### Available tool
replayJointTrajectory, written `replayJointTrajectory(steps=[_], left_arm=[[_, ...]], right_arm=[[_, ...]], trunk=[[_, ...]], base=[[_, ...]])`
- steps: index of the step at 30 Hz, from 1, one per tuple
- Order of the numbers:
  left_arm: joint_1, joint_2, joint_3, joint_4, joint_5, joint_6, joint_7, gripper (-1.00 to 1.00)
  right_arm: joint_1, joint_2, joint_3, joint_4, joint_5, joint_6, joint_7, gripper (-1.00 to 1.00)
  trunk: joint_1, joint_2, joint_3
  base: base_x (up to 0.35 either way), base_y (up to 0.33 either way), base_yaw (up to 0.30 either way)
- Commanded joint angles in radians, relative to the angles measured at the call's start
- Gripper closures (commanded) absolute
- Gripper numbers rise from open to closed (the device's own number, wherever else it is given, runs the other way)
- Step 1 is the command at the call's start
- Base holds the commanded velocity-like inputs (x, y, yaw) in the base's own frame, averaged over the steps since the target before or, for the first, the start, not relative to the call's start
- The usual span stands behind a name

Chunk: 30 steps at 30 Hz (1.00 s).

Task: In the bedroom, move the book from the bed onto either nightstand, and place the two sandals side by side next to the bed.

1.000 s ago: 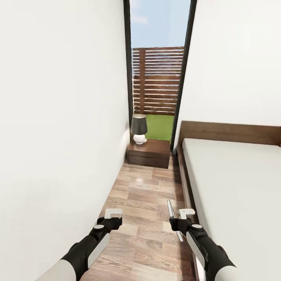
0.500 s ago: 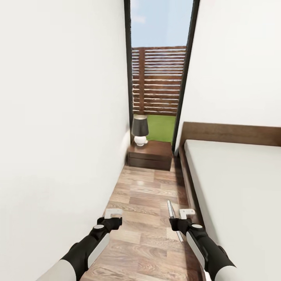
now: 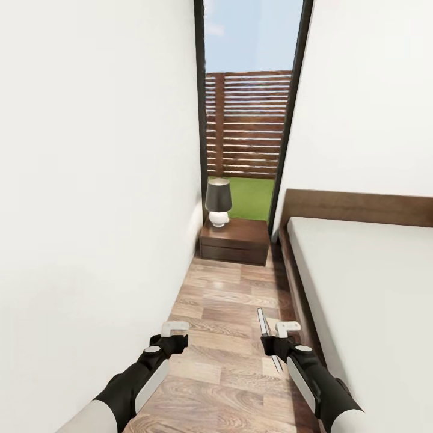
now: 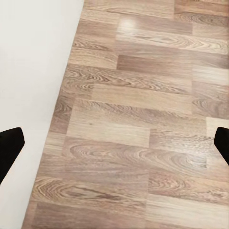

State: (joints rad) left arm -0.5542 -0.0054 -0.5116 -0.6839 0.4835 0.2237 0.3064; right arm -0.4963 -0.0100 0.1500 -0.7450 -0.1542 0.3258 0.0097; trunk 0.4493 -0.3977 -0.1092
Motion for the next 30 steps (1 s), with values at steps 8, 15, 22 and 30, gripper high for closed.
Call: replayJointTrajectory(steps=[8, 15, 22, 30], left_arm=[[-0.001, -0.001, -0.005, -0.002, 0.009, 0.002, 0.01, -1.0], [-0.001, -0.001, -0.005, -0.002, 0.009, 0.004, 0.008, -1.0], [-0.001, -0.001, -0.006, -0.002, 0.009, 0.005, 0.008, -1.0], [-0.001, -0.002, -0.007, -0.002, 0.009, 0.005, 0.008, -1.0]], right_arm=[[-0.001, -0.001, 0.002, -0.002, -0.01, 0.006, -0.004, 1.0], [-0.001, -0.002, 0.002, -0.002, -0.01, 0.006, -0.004, 1.0], [-0.001, -0.002, 0.002, -0.002, -0.01, 0.006, -0.004, 1.0], [-0.001, -0.002, 0.002, -0.001, -0.01, 0.006, -0.004, 1.0]], trunk=[[0.001, -0.002, -0.001], [0.001, -0.002, 0.0], [0.001, -0.002, 0.0], [0.001, -0.002, 0.0]], base=[[0.003, 0.002, -0.089], [0.115, 0.0, -0.052], [0.303, 0.0, -0.004], [0.326, -0.037, -0.039]])
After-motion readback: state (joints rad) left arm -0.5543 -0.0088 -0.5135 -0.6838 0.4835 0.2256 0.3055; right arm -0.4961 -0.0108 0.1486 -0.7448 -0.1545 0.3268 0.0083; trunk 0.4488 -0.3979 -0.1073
